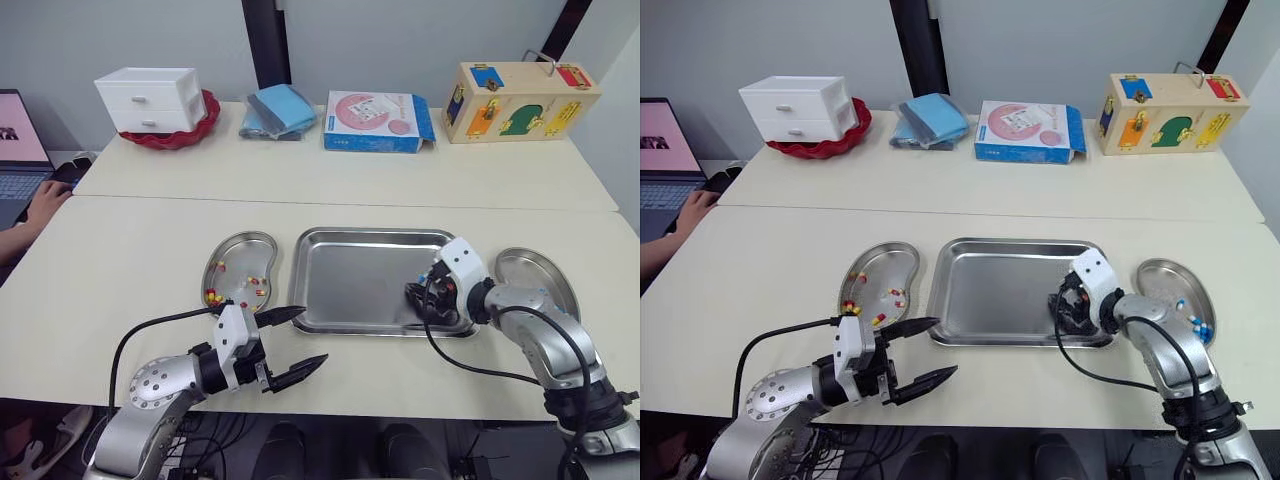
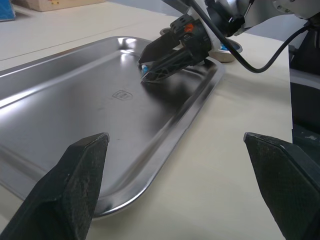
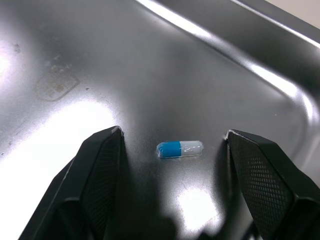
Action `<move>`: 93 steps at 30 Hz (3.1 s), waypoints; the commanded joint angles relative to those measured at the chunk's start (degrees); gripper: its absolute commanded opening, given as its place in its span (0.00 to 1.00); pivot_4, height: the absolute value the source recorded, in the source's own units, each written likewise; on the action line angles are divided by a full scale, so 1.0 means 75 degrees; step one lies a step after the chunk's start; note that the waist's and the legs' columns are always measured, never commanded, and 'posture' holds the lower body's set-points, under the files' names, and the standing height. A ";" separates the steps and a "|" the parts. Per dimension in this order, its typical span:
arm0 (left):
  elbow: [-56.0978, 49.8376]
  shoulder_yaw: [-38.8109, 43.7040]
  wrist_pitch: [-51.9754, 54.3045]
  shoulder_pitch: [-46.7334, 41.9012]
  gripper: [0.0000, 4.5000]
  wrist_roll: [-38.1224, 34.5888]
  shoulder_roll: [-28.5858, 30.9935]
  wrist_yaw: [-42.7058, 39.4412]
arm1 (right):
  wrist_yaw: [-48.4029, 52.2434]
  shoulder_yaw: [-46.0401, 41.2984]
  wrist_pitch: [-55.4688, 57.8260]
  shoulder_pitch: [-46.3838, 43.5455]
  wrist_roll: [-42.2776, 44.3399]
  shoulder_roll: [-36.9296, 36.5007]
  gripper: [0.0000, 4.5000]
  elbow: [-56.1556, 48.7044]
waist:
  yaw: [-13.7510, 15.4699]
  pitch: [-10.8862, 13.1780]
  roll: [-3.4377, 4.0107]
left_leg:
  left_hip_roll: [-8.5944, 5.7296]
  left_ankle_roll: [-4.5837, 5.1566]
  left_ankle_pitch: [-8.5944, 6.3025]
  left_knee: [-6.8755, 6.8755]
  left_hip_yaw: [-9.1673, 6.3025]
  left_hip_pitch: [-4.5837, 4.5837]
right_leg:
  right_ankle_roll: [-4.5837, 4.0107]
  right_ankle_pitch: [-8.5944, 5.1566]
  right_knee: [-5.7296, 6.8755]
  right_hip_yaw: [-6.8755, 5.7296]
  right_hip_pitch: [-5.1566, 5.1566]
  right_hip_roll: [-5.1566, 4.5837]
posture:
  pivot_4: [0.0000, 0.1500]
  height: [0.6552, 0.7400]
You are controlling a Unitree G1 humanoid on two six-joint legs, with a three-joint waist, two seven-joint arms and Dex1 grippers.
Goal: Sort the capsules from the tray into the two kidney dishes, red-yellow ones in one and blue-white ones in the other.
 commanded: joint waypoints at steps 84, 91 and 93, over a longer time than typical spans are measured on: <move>0.2483 0.4429 0.1285 0.0925 1.00 0.0245 0.3015 -0.0002 | 0.6317 -0.6036 -0.5664 0.5116 0.0411 -0.4650 1.00 0.2483 | -0.0025 0.0014 -0.0010 | 0.0001 0.0002 -0.0001 -0.0008 0.0019 0.0013 | 0.0004 -0.0002 -0.0019 0.0010 0.0015 -0.0002 | 1.00 1.00; 0.2124 0.4426 0.1981 0.1175 1.00 0.0431 0.3083 0.0193 | 0.6269 -0.5766 -0.5938 0.4832 0.0371 -0.4626 1.00 0.2627 | -0.0023 0.0014 -0.0010 | 0.0002 0.0001 -0.0001 -0.0007 0.0017 0.0014 | 0.0004 -0.0002 -0.0015 0.0009 0.0016 -0.0002 | 1.00 1.00; 0.2050 0.4458 0.2114 0.1165 1.00 0.0376 0.3050 0.0178 | 0.6242 -0.5706 -0.5951 0.4773 0.0355 -0.4618 1.00 0.2648 | -0.0023 0.0014 -0.0008 | 0.0002 0.0001 -0.0001 -0.0007 0.0018 0.0014 | 0.0004 -0.0002 -0.0015 0.0009 0.0016 -0.0002 | 1.00 1.00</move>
